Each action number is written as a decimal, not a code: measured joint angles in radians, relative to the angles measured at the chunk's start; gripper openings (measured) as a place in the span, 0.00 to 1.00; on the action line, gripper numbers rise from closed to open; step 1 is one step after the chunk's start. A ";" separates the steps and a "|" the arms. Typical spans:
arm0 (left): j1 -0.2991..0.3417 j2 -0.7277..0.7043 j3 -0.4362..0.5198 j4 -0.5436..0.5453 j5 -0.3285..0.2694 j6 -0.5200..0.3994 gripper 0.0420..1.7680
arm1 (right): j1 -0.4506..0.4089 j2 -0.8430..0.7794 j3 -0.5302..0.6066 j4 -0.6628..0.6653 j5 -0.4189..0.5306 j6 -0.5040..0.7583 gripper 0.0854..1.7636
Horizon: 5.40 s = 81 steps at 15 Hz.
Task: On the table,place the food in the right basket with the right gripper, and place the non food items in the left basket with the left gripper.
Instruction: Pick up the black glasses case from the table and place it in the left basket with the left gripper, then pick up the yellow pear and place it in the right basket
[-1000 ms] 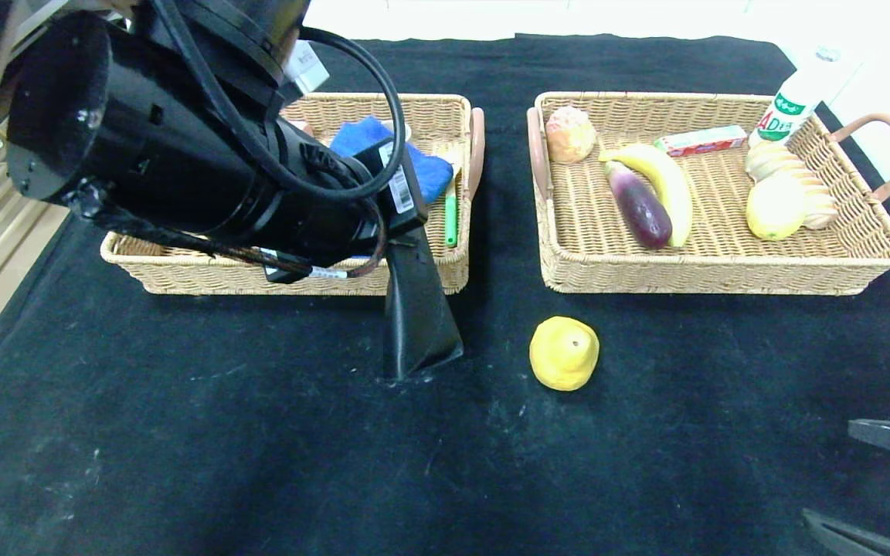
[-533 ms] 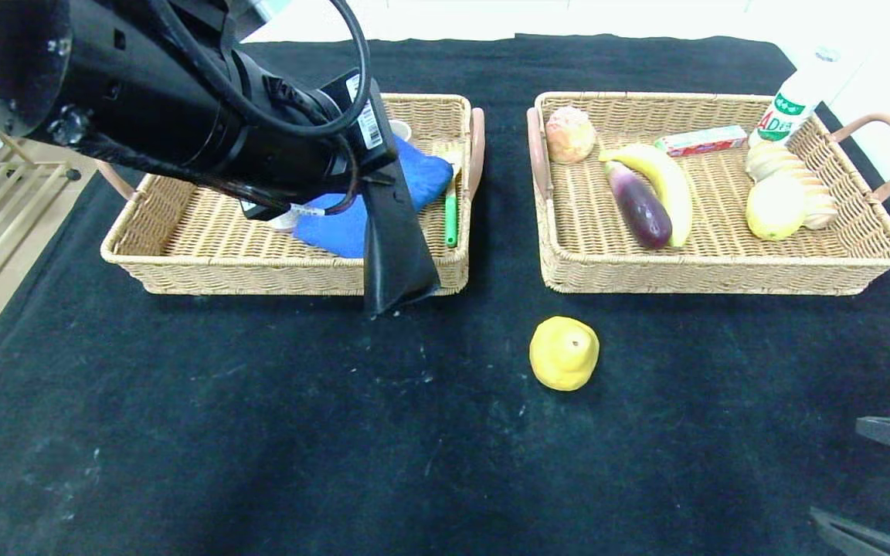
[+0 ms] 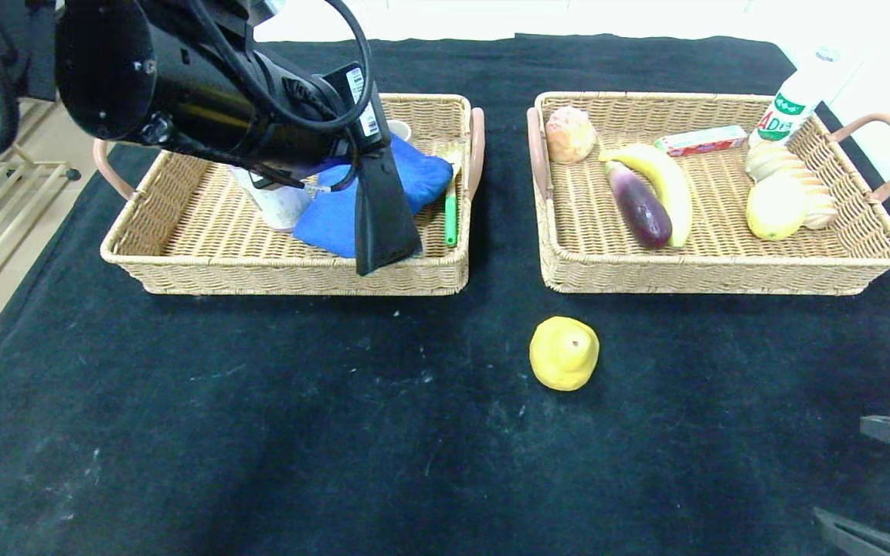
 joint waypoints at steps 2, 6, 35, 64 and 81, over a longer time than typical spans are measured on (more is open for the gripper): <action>0.011 0.018 0.000 -0.070 0.000 0.040 0.16 | 0.001 0.000 0.002 0.000 0.000 0.000 0.97; 0.032 0.040 -0.012 -0.091 -0.006 0.055 0.16 | 0.003 0.000 0.004 0.001 0.000 0.000 0.97; -0.035 -0.199 0.374 -0.056 -0.160 0.230 0.93 | -0.010 -0.020 -0.016 0.000 -0.021 0.008 0.97; 0.016 -0.687 1.374 -0.734 -0.446 0.566 0.97 | 0.661 0.678 -0.981 0.663 -0.947 0.807 0.97; 0.038 -0.739 1.362 -0.725 -0.447 0.569 0.97 | 0.632 1.042 -1.309 0.846 -0.868 1.021 0.97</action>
